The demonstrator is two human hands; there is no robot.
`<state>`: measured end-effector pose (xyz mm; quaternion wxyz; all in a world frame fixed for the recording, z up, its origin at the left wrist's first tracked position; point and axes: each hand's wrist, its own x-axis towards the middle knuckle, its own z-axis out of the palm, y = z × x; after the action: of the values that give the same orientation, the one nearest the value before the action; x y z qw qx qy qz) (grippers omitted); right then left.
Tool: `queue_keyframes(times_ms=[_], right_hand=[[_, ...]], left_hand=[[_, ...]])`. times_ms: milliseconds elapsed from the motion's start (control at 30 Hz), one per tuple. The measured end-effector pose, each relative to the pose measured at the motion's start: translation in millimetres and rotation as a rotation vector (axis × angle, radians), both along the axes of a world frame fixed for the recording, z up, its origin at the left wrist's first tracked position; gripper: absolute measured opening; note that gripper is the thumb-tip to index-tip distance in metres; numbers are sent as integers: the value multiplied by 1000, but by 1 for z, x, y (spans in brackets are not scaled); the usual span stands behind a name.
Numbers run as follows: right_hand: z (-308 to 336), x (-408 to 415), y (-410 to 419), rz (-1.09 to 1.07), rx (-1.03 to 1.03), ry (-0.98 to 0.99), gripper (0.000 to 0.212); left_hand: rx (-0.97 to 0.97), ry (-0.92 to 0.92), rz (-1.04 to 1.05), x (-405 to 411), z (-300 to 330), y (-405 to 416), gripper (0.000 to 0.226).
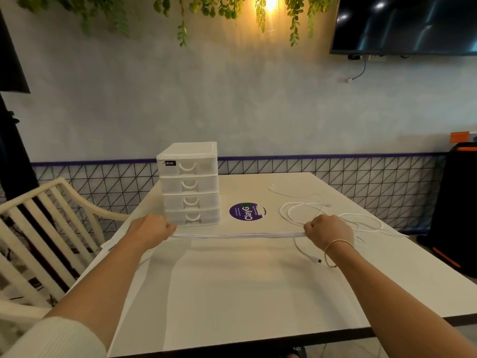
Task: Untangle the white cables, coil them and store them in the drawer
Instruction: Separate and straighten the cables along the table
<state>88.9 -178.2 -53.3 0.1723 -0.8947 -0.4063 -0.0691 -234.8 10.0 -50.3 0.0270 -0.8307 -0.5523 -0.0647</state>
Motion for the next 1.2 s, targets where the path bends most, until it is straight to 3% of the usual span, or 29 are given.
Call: queue_keyframes(times_ms=[367, 600, 767, 833, 900, 1067, 1200], right_hand=[[-13, 13, -13, -37, -83, 34, 21], [-11, 27, -15, -34, -96, -13, 21], [-2, 23, -16, -39, 7, 32, 28], [2, 19, -16, -29, 32, 55, 27], [6, 17, -15, -23, 61, 80, 25], [13, 23, -16, -17, 139, 141, 29], [12, 25, -16, -30, 156, 164, 31]], left_hand=[[-11, 21, -21, 17, -49, -19, 41], [132, 80, -68, 40, -43, -21, 29], [-144, -297, -456, 105, -24, -61, 22], [-179, -266, -616, 135, -23, -87, 33], [-136, -196, -641, 157, -24, -103, 40], [-131, -128, -599, 168, -33, -104, 25], [-119, -128, -612, 159, -33, -101, 27]])
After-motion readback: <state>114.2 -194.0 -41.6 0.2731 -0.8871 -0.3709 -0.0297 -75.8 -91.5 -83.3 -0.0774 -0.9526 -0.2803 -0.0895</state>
